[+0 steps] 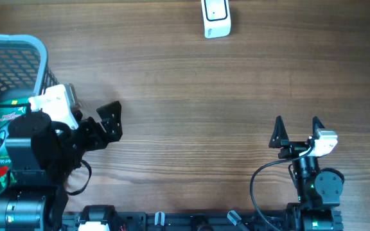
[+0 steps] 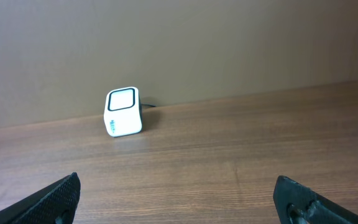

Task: Scan the item barcode
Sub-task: 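Move the left gripper over the basket and lower it inside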

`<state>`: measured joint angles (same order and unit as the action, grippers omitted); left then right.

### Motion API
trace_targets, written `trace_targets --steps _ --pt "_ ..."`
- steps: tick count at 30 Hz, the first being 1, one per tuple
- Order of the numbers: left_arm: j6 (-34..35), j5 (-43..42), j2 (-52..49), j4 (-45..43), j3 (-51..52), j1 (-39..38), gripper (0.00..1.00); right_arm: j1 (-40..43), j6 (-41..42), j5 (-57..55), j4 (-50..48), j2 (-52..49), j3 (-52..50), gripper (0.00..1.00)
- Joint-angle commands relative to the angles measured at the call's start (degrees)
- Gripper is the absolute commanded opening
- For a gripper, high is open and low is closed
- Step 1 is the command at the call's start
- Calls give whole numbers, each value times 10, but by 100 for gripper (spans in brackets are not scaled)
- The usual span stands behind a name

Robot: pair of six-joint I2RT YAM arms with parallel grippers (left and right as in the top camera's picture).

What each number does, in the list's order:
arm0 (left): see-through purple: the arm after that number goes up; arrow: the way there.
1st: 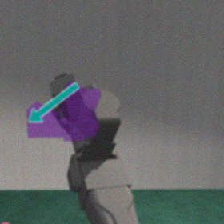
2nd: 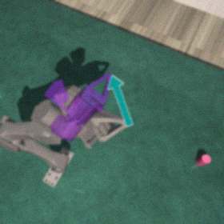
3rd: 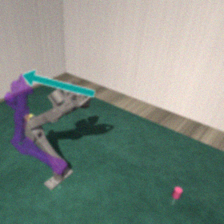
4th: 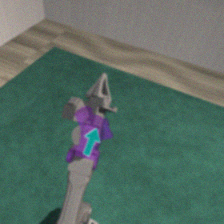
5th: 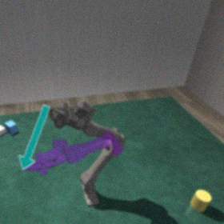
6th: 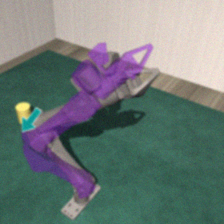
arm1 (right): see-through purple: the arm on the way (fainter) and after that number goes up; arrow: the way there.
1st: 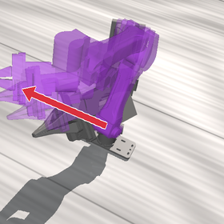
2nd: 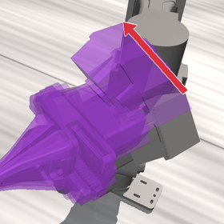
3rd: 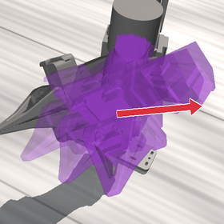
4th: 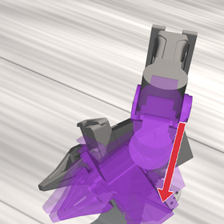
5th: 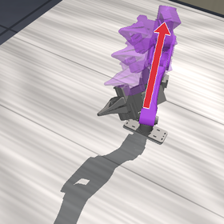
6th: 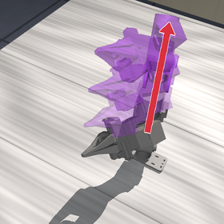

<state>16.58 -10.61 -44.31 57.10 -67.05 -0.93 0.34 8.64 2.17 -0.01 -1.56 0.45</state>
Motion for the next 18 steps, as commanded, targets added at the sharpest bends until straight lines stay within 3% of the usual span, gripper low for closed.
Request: trace_targets --steps 1,9,18 --pt "-14 -3 1 2 -10 5 100 -3 -11 9 -1 -2 -2 100" --pt "-8 81 1 2 -11 5 100 -3 -11 9 -1 -2 -2 100" --pt "70 212 0 5 -25 5 100 -3 -11 9 -1 -2 -2 100"
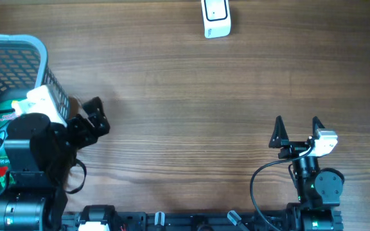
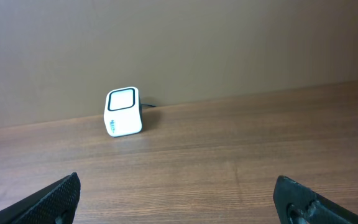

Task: Scan the item barcode
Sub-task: 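Move the left gripper over the basket and lower it inside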

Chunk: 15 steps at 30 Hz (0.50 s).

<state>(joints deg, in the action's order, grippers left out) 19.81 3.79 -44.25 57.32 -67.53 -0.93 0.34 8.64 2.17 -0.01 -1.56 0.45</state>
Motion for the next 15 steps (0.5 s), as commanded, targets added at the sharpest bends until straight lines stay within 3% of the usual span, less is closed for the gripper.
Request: trace_targets --steps 1,15 --pt "44 78 0 4 -23 5 100 -3 -11 9 -1 -2 -2 100" --pt "51 190 -5 34 -42 5 100 -3 -11 9 -1 -2 -2 100"
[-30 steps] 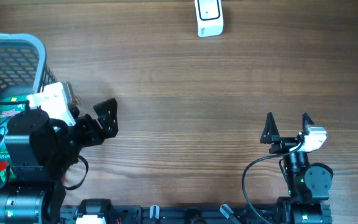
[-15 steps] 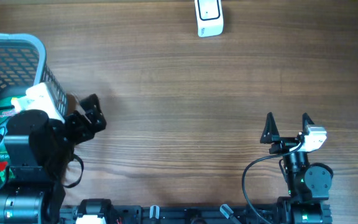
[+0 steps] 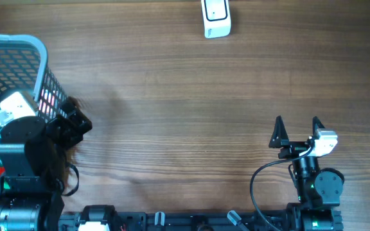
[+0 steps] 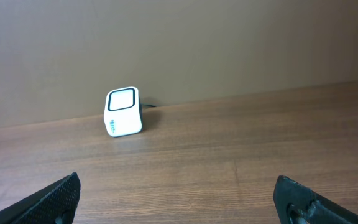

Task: Scan the item barcode
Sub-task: 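Move the left gripper over the basket and lower it inside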

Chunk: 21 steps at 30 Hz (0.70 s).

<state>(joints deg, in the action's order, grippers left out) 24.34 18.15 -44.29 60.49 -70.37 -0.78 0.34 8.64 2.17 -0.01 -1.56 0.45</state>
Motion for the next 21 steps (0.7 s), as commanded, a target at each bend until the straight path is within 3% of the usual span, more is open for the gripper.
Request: trace_targets --steps 1,21 --pt "6 54 -10 3 -18 3 100 -3 -11 9 -1 -2 -2 100" --pt "19 81 -72 68 -134 19 100 -3 -11 9 -1 -2 -2 100"
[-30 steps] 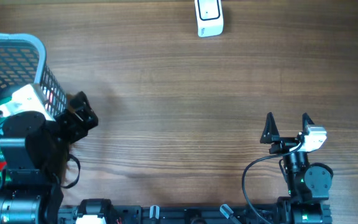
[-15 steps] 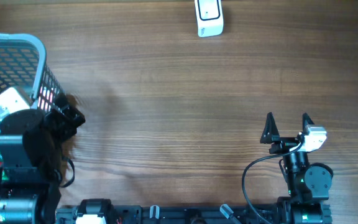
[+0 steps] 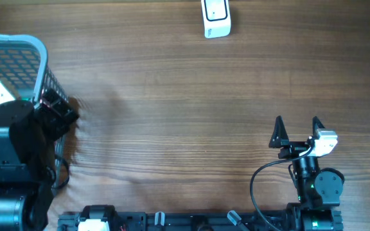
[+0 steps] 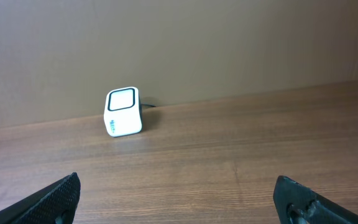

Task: Scan the item barcode
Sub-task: 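Move the left gripper over the basket and lower it inside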

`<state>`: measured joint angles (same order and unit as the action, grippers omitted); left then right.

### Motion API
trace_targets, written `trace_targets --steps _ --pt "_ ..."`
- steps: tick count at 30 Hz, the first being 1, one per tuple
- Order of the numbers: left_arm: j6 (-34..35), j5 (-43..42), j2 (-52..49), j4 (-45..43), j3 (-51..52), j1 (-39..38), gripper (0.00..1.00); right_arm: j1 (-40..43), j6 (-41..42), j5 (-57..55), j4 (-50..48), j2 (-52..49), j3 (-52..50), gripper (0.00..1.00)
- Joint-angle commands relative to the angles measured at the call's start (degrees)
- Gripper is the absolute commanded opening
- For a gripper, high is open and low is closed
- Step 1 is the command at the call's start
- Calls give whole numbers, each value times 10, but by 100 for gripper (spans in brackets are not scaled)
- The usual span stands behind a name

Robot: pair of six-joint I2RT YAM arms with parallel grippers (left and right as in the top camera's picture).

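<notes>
The white barcode scanner stands at the table's far edge; in the right wrist view the scanner faces me with its window on top. My left gripper hangs over the right wall of the grey mesh basket, its jaws a dark blur. The item is hidden under the left arm. My right gripper rests near the front right, open and empty, its fingertips spread wide over bare wood.
The basket fills the left edge of the table. A black cable loops beside the right arm's base. A brown wall rises behind the scanner in the right wrist view.
My left arm has swung further left and back, so its gripper now sits over the basket's right wall instead of just outside it. The right arm has not moved.
My left gripper was out over the wood to the right of the basket, with a green packet showing inside the basket. At each later moment it stood closer to the basket, and now it is over the rim, the arm covering the packet. The right gripper stayed open and still.
</notes>
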<state>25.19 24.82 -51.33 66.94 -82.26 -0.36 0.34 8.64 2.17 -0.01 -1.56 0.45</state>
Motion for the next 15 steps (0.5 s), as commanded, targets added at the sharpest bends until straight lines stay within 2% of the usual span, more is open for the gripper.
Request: trace_targets --steps 1,15 --pt "10 15 -2 5 -16 24 100 -3 -11 9 -1 -2 -2 100" --pt "42 14 -2 9 -17 93 100 -3 -11 9 -1 -2 -2 100"
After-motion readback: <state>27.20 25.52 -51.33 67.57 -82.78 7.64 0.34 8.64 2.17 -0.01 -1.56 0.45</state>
